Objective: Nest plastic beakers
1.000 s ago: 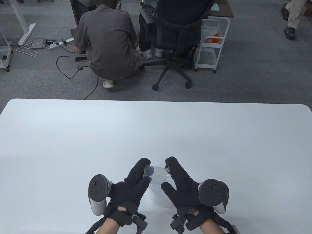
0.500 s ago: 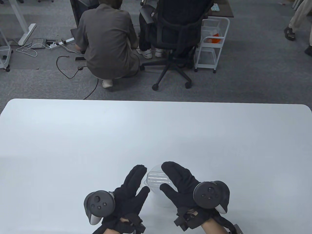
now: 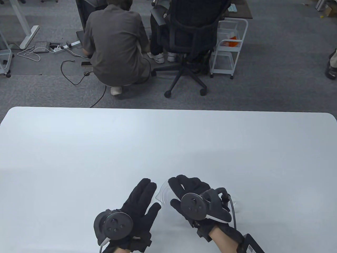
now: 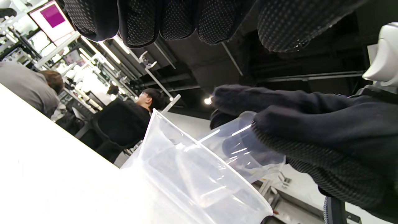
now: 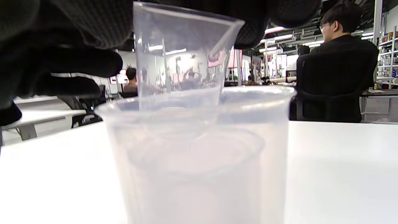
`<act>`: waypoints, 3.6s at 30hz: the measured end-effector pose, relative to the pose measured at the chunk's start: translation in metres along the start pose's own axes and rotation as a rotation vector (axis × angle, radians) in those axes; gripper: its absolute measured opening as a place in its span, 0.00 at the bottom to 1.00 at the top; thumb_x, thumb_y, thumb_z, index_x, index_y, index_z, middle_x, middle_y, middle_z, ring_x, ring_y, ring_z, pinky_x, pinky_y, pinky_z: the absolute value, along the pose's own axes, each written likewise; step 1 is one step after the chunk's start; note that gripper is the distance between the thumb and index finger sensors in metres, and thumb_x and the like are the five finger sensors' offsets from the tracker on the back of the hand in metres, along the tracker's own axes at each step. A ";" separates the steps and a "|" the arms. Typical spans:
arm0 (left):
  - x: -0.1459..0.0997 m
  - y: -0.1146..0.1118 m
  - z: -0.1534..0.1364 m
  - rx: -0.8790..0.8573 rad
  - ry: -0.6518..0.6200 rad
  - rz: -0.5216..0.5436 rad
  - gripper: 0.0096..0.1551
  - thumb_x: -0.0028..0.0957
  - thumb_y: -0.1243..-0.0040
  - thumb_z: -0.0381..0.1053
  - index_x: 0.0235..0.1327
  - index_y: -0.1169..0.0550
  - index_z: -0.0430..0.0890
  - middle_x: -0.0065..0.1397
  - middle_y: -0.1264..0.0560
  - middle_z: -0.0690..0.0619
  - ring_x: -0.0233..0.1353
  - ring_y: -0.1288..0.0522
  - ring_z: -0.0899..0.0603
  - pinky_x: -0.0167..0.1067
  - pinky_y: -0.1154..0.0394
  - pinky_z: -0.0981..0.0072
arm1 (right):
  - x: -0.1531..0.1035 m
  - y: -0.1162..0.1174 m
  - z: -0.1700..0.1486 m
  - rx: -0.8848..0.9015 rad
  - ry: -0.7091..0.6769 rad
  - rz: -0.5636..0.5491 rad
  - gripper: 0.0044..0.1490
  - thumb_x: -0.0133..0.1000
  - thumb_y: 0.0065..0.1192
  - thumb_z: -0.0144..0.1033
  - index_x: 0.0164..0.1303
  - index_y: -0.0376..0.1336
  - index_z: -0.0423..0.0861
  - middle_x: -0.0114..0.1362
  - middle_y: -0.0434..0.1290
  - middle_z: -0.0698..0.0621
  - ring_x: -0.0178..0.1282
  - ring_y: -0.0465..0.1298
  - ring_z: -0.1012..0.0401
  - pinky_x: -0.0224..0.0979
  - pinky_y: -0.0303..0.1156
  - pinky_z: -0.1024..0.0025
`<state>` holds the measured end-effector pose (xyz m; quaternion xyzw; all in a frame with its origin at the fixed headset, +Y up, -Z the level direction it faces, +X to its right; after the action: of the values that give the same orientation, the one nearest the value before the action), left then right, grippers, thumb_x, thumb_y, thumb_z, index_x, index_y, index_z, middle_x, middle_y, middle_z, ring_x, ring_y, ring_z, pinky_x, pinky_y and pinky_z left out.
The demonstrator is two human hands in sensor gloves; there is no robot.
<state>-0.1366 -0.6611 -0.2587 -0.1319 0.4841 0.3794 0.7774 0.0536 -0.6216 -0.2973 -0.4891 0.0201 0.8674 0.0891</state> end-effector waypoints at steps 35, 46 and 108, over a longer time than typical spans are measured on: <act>0.041 -0.022 -0.049 0.305 0.315 -0.341 0.37 0.53 0.43 0.57 0.74 0.36 0.47 0.81 0.44 0.42 0.78 0.37 0.28 0.69 0.34 0.39 | -0.033 -0.011 -0.037 0.425 0.026 -0.200 0.44 0.54 0.59 0.57 0.76 0.54 0.45 0.83 0.59 0.40 0.78 0.64 0.40 0.73 0.61 0.41; 0.046 -0.055 -0.073 0.426 0.379 -0.487 0.39 0.51 0.41 0.58 0.74 0.37 0.47 0.81 0.44 0.42 0.78 0.37 0.29 0.69 0.34 0.40 | -0.058 0.006 -0.055 0.638 0.059 -0.242 0.45 0.55 0.58 0.58 0.76 0.52 0.44 0.83 0.58 0.39 0.77 0.63 0.39 0.72 0.61 0.41; 0.037 0.011 -0.018 -0.531 0.200 0.019 0.36 0.53 0.45 0.52 0.74 0.38 0.45 0.78 0.41 0.40 0.73 0.29 0.33 0.67 0.27 0.51 | -0.038 -0.008 -0.028 0.551 0.001 -0.314 0.47 0.55 0.59 0.56 0.77 0.48 0.44 0.84 0.54 0.39 0.79 0.61 0.39 0.72 0.61 0.42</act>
<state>-0.1475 -0.6464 -0.2978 -0.3633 0.4433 0.4853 0.6602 0.0979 -0.6226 -0.2797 -0.4443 0.1786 0.8047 0.3511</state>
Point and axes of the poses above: the tracker on the back of each hand, its own z axis roughly to the thumb side, its own x axis roughly from the wrist to the fingertips, y = z × x, the point moved 3 cm from there along x, roughly from the wrist to the fingertips
